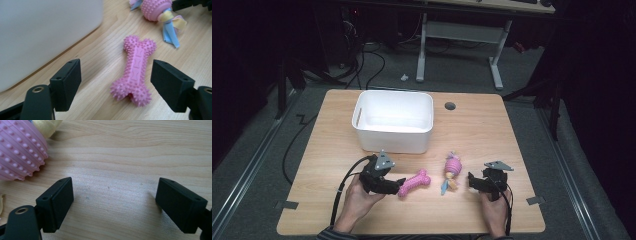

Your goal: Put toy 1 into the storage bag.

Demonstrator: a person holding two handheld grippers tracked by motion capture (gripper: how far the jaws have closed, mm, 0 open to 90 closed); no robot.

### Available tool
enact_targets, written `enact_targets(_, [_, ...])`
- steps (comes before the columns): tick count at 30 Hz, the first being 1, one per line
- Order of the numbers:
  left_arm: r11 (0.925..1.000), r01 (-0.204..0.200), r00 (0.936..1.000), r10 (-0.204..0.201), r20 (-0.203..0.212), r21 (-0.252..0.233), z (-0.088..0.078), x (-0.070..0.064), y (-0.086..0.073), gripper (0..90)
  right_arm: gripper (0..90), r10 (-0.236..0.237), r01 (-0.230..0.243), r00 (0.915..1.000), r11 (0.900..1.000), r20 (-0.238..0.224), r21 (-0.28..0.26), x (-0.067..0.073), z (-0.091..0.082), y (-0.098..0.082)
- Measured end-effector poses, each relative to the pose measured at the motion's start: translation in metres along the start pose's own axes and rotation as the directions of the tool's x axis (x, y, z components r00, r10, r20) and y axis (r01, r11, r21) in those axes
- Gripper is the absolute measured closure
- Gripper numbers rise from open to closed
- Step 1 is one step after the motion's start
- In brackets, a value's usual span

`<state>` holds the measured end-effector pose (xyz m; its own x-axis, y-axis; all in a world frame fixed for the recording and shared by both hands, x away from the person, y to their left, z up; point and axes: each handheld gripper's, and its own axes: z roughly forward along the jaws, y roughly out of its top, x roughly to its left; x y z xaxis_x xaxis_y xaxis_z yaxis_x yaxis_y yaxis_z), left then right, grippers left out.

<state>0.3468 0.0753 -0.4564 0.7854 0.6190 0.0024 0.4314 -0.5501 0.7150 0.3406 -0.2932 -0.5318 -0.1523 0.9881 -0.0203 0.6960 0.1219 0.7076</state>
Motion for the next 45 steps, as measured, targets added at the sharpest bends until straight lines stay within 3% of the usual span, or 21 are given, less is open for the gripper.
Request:
enact_targets(7, [0.9983, -0.042, 0.9988, 0.041, 0.027, 0.041, 0.014, -0.011, 0.01, 25.7, 14.5, -0.005, 0.005, 1.0, 1.0, -0.001, -0.001, 0.0, 0.0, 0.0])
enact_targets(17, [0.9859, -0.114, 0.992, 0.107, 0.067, 0.122, 0.046, -0.027, 0.02, 32.0, 14.5, -0.006, 0.006, 1.0, 1.0, -0.007, 0.001, 0.0, 0.0, 0.0])
enact_targets(24, [0.9786, -0.124, 0.9907, 0.113, 0.075, 0.164, 0.065, -0.029, 0.019, 36.7, 14.5, -0.006, 0.006, 1.0, 1.0, -0.008, 0.001, 0.0, 0.0, 0.0])
enact_targets(36, [0.966, -0.13, 0.9897, 0.113, 0.088, 0.223, 0.082, -0.03, 0.016, 43.2, 14.5, -0.008, 0.008, 0.9999, 1.0, -0.01, 0.0, 0.001, 0.0, 0.0])
enact_targets(45, [0.9688, -0.118, 0.9917, 0.104, 0.077, 0.218, 0.082, -0.027, 0.014, 50.9, 14.5, -0.009, 0.009, 0.9999, 1.0, -0.011, 0.001, 0.001, 0.0, 0.0])
